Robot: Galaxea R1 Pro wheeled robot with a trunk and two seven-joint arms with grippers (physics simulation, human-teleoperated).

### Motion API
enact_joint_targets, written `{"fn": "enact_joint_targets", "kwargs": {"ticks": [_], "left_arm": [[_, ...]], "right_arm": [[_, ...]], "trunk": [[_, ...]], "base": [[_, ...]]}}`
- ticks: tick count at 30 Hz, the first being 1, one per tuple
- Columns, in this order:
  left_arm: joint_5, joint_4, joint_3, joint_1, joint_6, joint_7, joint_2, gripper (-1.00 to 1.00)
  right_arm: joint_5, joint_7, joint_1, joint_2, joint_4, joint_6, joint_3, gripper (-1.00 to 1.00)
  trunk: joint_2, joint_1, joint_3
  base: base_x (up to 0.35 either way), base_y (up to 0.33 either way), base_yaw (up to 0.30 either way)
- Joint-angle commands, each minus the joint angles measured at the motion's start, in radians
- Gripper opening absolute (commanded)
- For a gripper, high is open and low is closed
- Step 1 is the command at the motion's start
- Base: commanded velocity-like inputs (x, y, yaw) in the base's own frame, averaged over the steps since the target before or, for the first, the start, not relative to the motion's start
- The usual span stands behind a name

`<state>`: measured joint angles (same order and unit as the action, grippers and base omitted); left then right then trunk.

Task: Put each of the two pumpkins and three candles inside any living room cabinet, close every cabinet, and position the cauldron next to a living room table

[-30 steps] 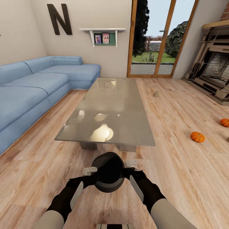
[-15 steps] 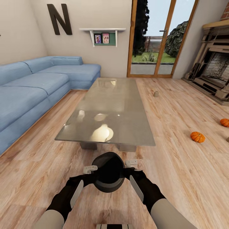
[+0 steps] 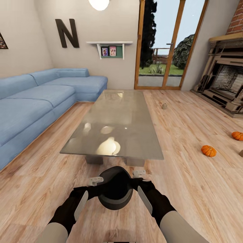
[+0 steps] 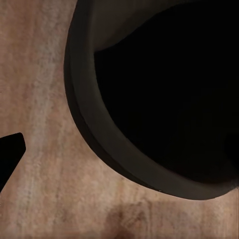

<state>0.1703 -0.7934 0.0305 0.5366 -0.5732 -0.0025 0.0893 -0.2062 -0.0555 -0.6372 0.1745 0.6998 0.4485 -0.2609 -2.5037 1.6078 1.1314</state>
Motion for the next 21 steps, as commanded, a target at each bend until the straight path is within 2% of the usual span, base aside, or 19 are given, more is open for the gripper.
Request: {"fn": "enact_joint_targets", "kwargs": {"ticks": [1,15,21], "left_arm": [[0.005,-0.001,0.000,0.000,-0.005,0.001,0.000,1.00],[0.005,-0.004,0.000,0.000,-0.005,0.001,-0.003,1.00],[0.005,-0.004,0.000,0.000,-0.006,0.001,-0.003,1.00]], "right_arm": [[-0.009,-0.006,0.000,0.000,0.001,0.004,-0.001,1.00],[-0.009,-0.006,-0.001,0.000,0.001,0.006,-0.001,1.00],[-0.009,-0.006,-0.001,0.000,0.001,0.006,-0.001,1.00]], "trunk": [[0.000,-0.001,-0.003],[0.000,-0.001,-0.007],[0.000,-0.001,-0.012]], "base": [[0.000,0.000,0.000],[-0.005,0.000,0.000],[-0.191,0.025,0.000]]}}
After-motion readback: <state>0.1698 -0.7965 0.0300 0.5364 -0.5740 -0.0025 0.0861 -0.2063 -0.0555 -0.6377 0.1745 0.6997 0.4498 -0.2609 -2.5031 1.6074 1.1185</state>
